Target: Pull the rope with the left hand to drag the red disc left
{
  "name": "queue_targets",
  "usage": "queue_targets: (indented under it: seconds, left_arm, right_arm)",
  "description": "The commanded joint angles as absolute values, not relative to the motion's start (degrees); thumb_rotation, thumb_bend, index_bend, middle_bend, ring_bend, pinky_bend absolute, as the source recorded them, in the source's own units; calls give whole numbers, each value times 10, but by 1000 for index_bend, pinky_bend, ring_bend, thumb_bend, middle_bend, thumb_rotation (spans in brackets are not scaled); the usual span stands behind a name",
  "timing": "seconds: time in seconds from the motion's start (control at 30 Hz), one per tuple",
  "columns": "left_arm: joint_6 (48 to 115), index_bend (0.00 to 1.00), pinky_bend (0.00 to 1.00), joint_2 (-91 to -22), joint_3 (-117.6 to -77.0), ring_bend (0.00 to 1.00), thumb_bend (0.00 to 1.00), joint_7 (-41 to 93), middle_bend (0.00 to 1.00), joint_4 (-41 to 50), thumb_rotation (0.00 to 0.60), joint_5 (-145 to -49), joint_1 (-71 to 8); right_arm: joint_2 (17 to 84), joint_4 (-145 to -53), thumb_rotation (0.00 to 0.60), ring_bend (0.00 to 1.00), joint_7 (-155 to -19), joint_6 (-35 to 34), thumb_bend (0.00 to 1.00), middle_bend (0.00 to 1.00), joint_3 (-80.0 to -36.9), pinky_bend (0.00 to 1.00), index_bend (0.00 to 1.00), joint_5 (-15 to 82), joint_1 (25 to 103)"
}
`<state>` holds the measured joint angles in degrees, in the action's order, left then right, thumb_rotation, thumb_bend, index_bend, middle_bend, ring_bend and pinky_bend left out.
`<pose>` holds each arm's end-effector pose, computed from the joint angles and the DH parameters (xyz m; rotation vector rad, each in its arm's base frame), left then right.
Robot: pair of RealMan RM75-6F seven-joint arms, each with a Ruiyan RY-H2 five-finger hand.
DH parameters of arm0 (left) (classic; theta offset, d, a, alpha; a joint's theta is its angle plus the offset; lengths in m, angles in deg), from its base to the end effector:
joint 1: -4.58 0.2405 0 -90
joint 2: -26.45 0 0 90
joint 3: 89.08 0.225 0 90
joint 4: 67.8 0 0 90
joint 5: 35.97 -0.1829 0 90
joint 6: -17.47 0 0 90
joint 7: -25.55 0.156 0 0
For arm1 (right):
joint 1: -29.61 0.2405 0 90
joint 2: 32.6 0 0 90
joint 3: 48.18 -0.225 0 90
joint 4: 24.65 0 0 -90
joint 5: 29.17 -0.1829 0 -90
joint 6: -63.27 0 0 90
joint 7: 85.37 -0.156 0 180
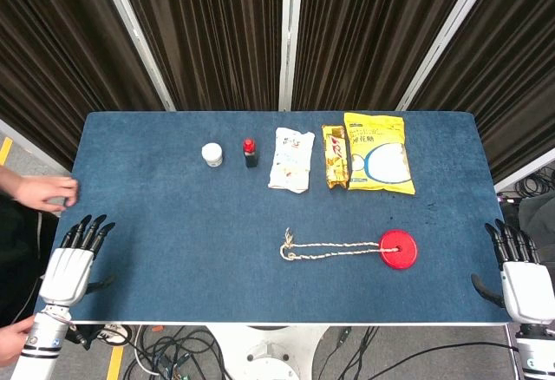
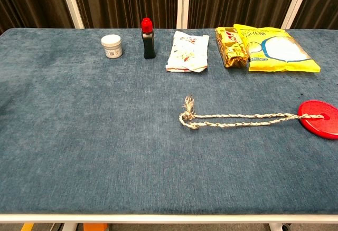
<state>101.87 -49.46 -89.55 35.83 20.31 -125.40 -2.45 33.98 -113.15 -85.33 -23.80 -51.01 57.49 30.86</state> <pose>-0.2527 0.1892 0.1065 -1.5132 -0.8498 -0.9014 -0.2883 -0.1711 0.1679 1.3450 -0.8925 0.8678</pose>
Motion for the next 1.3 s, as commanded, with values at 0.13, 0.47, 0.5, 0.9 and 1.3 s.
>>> queue_targets:
  seconds: [0.13, 0.47, 0.5, 0.9, 1.3]
  left_arm:
    - [1018, 144, 146, -495, -895, 0, 1, 358, 66, 203, 600, -1256, -26]
    - [998, 144, 146, -493, -897, 0, 1, 359, 66, 211, 600, -1269, -46]
    - [993, 144, 146, -493, -896, 0, 1, 359, 66, 212, 600, -1273, -51]
    - [844, 144, 146, -511, -911, 0, 0, 362, 66, 264, 600, -1333, -186]
    - [689, 144, 146, -616, -956, 0, 4, 343, 66, 243, 600, -1319, -339]
  right_arm:
    - [337, -1135, 600, 0, -851, -240, 176, 0, -510, 0, 0, 575, 308]
    - [338, -1134, 600, 0, -849, -232, 176, 0, -510, 0, 0, 570, 309]
    - [338, -1132, 600, 0, -849, -233, 176, 0, -510, 0, 0, 570, 309]
    - [333, -1119, 600, 0, -867, -229, 176, 0, -520, 0, 0, 549, 307]
    - [330, -1102, 600, 0, -894, -226, 176, 0, -526, 0, 0, 534, 303]
